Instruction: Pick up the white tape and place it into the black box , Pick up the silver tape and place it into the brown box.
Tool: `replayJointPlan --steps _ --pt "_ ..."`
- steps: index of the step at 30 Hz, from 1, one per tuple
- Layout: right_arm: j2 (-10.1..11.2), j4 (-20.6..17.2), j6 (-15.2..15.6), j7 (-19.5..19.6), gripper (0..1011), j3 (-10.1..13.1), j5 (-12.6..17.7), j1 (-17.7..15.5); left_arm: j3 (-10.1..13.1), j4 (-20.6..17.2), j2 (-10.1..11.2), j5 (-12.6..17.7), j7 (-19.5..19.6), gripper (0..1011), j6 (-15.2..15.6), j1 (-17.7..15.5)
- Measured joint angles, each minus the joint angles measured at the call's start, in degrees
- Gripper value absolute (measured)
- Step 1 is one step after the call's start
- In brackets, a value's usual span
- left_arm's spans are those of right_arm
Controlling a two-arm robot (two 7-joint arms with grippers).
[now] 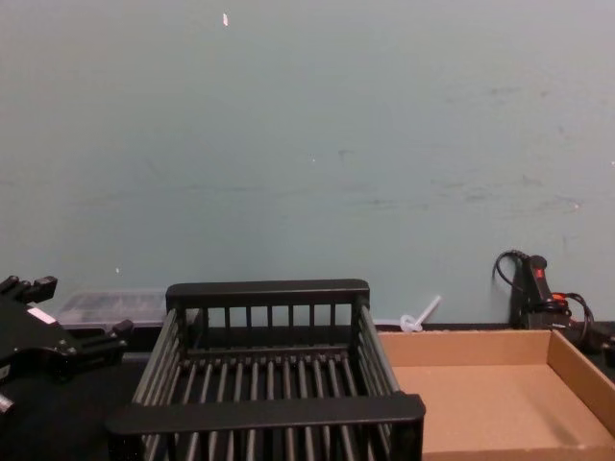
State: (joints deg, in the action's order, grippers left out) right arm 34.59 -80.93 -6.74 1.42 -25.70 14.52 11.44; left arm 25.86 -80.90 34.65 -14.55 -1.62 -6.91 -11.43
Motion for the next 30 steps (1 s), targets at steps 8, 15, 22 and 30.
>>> replayJointPlan --steps 8,15,22,30 --pt "-0.1 -1.5 1.6 -2.4 1002 1.7 1.2 -0.6 0.0 0.0 0.0 0.0 0.0 1001 0.0 0.0" --pt "1.0 -5.4 5.1 -5.0 1002 3.9 3.6 -2.5 0.0 0.0 0.0 0.0 0.0 1001 0.0 0.0" --pt "3.2 -10.4 8.5 -6.8 1002 6.4 5.4 -5.4 0.0 0.0 0.0 0.0 0.0 1001 0.0 0.0" --pt "5.5 -16.0 12.2 -8.9 1002 9.5 7.9 -9.8 0.0 0.0 0.0 0.0 0.0 1001 0.0 0.0"
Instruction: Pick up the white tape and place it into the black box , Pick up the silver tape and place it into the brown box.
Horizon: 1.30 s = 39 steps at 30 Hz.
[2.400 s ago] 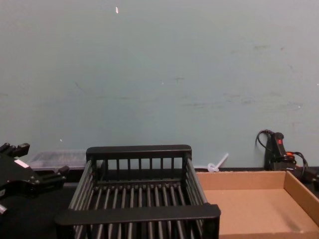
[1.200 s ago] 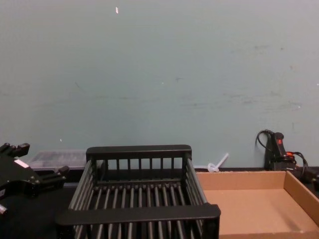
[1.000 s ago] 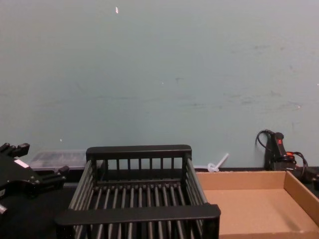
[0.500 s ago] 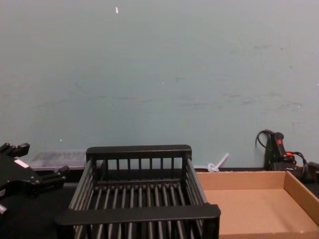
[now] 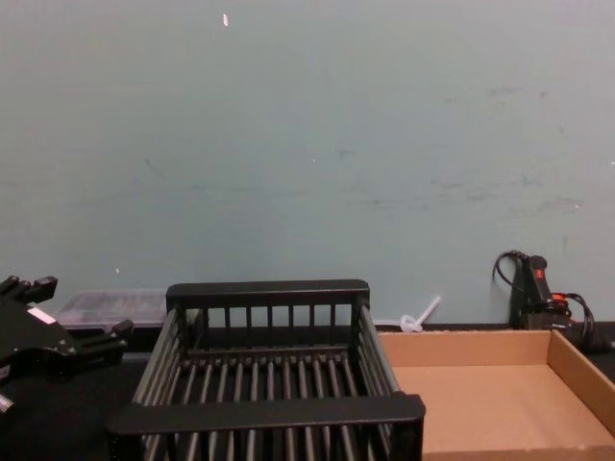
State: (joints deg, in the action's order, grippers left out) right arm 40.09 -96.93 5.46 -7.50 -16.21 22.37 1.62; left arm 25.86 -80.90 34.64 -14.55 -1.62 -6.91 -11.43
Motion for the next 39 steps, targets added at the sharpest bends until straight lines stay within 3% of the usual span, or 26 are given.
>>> replayJointPlan --steps 14,21,39 --pt "2.0 -4.5 5.2 -4.1 1002 2.9 2.8 -6.6 0.0 0.0 0.0 0.0 0.0 1001 0.0 0.0" --pt "1.8 -4.9 7.6 -5.5 1002 3.5 3.7 -8.9 0.0 0.0 0.0 0.0 0.0 1001 0.0 0.0" --pt "-0.1 -2.8 10.8 -8.0 1002 2.7 1.3 -9.1 0.0 0.0 0.0 0.0 0.0 1001 0.0 0.0"
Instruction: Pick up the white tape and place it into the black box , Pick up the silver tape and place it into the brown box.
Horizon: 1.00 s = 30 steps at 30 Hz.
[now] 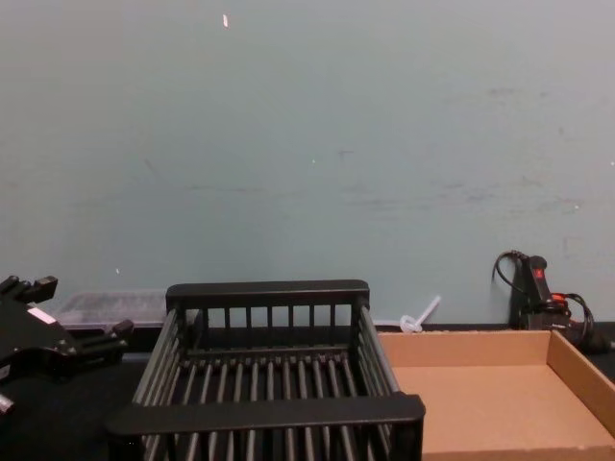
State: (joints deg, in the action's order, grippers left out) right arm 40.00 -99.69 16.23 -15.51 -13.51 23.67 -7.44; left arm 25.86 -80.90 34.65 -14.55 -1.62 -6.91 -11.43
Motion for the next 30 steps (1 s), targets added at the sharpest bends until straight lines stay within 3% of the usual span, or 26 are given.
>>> replayJointPlan --steps 30 --pt "-5.0 5.1 2.7 -2.9 1002 0.4 -3.3 2.3 0.0 0.0 0.0 0.0 0.0 1001 0.0 0.0"
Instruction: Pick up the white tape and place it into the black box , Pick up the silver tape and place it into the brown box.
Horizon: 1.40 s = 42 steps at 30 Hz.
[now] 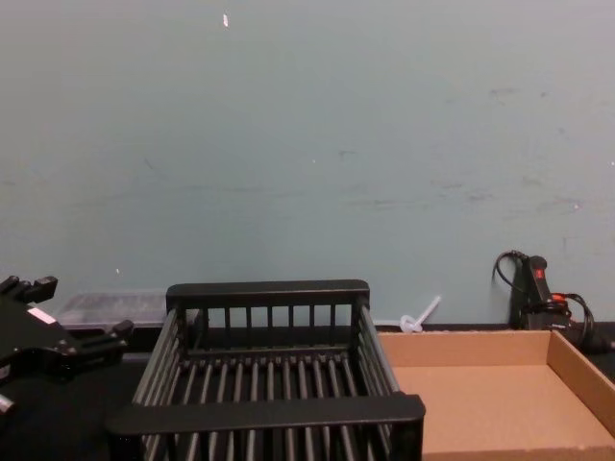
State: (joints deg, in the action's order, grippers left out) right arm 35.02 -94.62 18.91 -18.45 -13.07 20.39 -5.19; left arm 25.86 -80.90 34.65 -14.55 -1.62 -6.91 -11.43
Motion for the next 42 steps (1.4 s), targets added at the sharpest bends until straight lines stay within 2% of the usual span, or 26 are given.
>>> replayJointPlan --steps 15,37,40,42 --pt "-0.8 0.2 0.4 -0.9 1002 0.6 -0.8 -0.2 0.0 0.0 0.0 0.0 0.0 1002 0.0 0.0" --pt "-0.8 0.0 0.3 -0.8 1002 0.7 -0.9 -0.3 0.0 0.0 0.0 0.0 0.0 1001 0.0 0.0" --pt "-0.8 0.0 0.3 -0.8 978 0.7 -0.9 -0.3 0.0 0.0 0.0 0.0 0.0 1001 0.0 0.0" --pt "-0.8 0.0 0.3 -0.8 927 0.7 -0.9 -0.3 0.0 0.0 0.0 0.0 0.0 1001 0.0 0.0"
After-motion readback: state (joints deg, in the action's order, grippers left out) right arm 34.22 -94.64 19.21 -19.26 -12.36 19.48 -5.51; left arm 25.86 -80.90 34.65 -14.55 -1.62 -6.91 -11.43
